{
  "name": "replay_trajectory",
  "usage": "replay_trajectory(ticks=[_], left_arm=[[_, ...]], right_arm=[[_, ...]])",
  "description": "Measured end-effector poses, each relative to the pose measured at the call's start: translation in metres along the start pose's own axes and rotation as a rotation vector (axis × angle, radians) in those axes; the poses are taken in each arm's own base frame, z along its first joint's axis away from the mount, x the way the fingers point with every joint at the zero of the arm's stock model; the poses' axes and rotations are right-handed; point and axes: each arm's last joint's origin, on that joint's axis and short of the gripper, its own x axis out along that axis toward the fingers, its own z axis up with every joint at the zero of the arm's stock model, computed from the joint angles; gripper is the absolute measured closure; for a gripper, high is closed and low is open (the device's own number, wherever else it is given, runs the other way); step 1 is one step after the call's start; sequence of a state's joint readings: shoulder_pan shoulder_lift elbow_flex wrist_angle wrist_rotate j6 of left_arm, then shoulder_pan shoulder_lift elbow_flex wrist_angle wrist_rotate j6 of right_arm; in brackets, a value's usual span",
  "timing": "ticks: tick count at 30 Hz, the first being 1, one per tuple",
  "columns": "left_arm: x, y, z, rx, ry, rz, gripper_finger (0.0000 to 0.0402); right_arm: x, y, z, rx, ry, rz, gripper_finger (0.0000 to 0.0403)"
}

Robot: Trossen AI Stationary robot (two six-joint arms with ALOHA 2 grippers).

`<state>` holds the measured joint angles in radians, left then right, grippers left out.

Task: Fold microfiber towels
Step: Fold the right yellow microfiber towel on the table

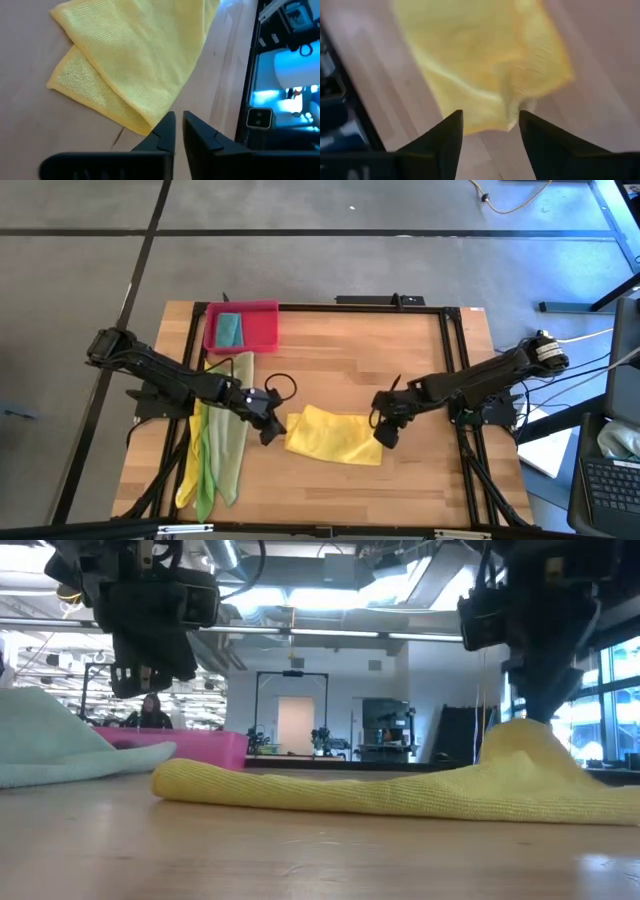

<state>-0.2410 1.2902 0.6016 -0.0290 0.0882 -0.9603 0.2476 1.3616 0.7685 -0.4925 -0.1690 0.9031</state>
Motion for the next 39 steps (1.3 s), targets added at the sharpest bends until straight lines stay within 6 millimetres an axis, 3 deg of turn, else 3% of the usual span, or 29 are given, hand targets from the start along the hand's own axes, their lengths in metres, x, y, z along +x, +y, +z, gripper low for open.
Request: replay_trajectory(ticks=[7,13,23,32,39], left_arm=[[0.022,0.009,-0.003,-0.147,0.029,0.048,0.0311],[0.046,0.013,-0.001,-0.258,0.089,-0.034,0.0301],[0.061,0.021,-0.012,-0.246,0.190,-0.014,0.0301],[0.061,0.022,-0.010,-0.225,0.106,0.030,0.0303],[0.061,0.022,-0.010,-0.226,0.099,0.033,0.0303]], right_arm=[[0.000,0.007,-0.033,0.162,0.103,-0.087,0.0207],[0.011,0.032,-0.060,0.245,0.008,0.084,0.0208],[0.033,0.023,-0.100,0.416,-0.085,0.229,0.0208],[0.045,0.007,-0.105,0.416,-0.178,0.141,0.0208],[0.065,0.011,-0.099,0.488,-0.174,0.221,0.0208]])
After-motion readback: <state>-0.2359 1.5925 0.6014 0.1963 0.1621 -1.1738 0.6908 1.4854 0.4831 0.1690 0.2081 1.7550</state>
